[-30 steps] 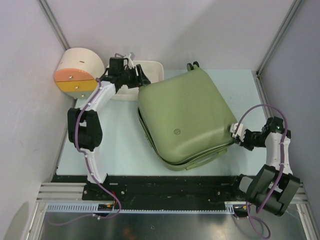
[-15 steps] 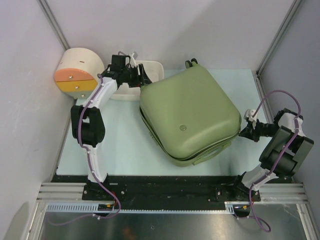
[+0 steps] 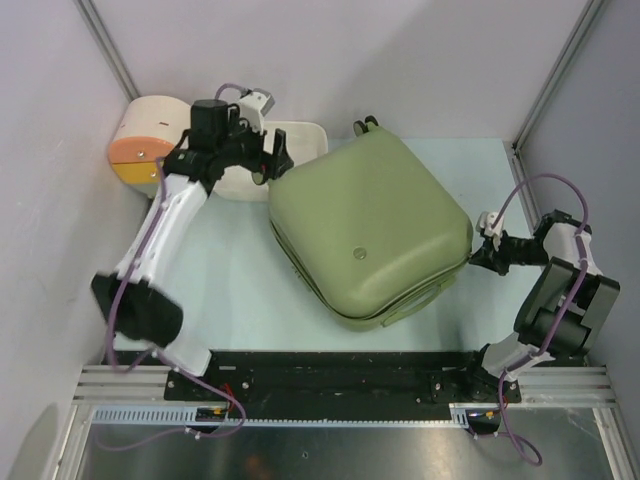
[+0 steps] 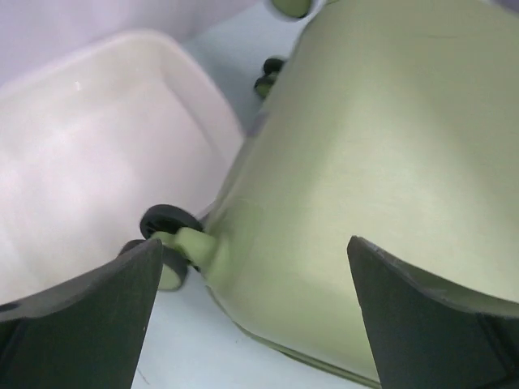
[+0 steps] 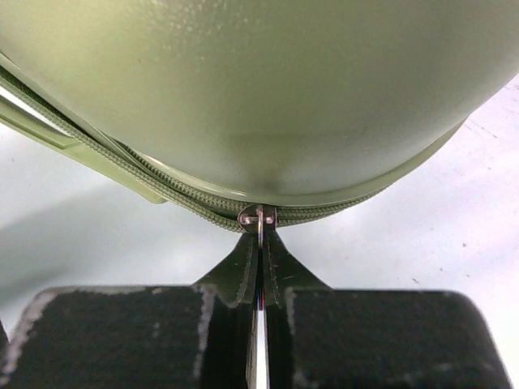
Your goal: Open, take out, and arrange the luggage
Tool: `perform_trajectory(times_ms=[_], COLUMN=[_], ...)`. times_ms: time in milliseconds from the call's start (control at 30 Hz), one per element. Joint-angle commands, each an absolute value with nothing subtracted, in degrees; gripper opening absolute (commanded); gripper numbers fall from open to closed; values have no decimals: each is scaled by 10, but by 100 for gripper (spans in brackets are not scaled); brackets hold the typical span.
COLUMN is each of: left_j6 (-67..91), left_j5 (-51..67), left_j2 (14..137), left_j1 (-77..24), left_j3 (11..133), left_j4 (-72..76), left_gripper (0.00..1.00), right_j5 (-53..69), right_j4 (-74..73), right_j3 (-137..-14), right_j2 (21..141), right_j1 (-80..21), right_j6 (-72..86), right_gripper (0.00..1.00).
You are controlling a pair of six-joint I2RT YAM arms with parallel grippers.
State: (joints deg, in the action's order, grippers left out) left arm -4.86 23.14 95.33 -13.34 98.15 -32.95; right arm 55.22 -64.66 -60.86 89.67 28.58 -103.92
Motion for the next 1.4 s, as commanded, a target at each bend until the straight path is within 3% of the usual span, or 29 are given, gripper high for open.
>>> perform_trajectory(times_ms=[0,200,300,467,667,967,1200,1367], left_j6=[-234,-226,-190,-148,-195,-185,-185,-189], left_j5=[234,217,173,86,26,-80,-83,-114], left_j2=[804,712,725,779,861,980,907,931], left_j1=[-218,-532,-639,-735,-801,-797,-816,-814], left_j3=[922,784,745,694,614,618,606,622], left_j4=[-402,-412,-369,-247,-129,-61,-46,-48], left_gripper=[97,82,78,72,68,65,71,74], right_j5=[662,659,660,663,639,623,623,621], right_j4=[-614,-613,-613,-603,-587,-584,-592,-595], right_j3=[-590,-539,-519,-496,-468,-454,-452,-452], right_j2=[824,777,753,710,674,641,638,638], right_j1=[245,205,193,179,170,169,179,181], right_j6=[-933,-903,-896,-840,-795,-770,-773,-775], right_gripper=[0,0,0,0,0,0,0,0])
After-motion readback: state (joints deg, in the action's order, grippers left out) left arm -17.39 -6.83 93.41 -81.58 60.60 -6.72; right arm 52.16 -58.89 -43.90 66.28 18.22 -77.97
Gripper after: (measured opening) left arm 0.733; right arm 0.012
